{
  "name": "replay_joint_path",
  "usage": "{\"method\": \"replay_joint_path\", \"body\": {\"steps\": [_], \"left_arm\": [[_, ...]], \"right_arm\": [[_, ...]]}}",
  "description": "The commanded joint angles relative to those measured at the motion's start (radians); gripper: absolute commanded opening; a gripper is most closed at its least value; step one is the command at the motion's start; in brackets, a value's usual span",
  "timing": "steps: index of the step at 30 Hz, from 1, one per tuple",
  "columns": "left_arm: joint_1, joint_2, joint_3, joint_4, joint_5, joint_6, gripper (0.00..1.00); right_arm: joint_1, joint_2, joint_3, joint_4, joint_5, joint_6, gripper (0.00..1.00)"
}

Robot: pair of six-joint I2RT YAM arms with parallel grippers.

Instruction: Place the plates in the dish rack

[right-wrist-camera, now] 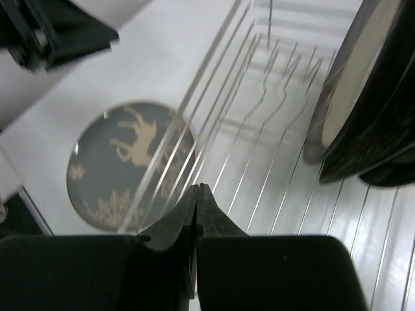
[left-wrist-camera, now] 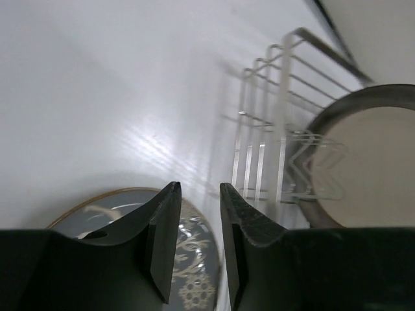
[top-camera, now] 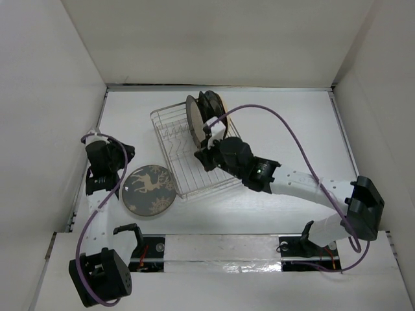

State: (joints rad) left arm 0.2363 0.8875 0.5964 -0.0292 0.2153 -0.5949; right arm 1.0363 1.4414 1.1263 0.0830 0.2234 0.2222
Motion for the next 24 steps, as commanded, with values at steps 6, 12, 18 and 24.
{"method": "replay_joint_path", "body": {"steps": [6,12,18,24], "left_arm": [[0.006,0.129,0.057,-0.236,-0.206,0.088,0.01],[0.07,0.407,0.111,-0.262,-0.029,0.136,0.1],[0.061,0.522,0.14,-0.248,-0.097,0.167,0.46],[0.014,0.409,0.149,-0.245,-0.136,0.176,0.25]], "right_arm": [[0.054,-0.249,-0.222,0.04,-0.007,0.006,0.03],[0.008,-0.407,-0.318,0.031,0.007,0.017,0.08],[-0.042,-0.467,-0.349,0.049,-0.093,0.045,0.08],[-0.051,-0.469,-0.353,0.051,-0.096,0.054,0.08]]}}
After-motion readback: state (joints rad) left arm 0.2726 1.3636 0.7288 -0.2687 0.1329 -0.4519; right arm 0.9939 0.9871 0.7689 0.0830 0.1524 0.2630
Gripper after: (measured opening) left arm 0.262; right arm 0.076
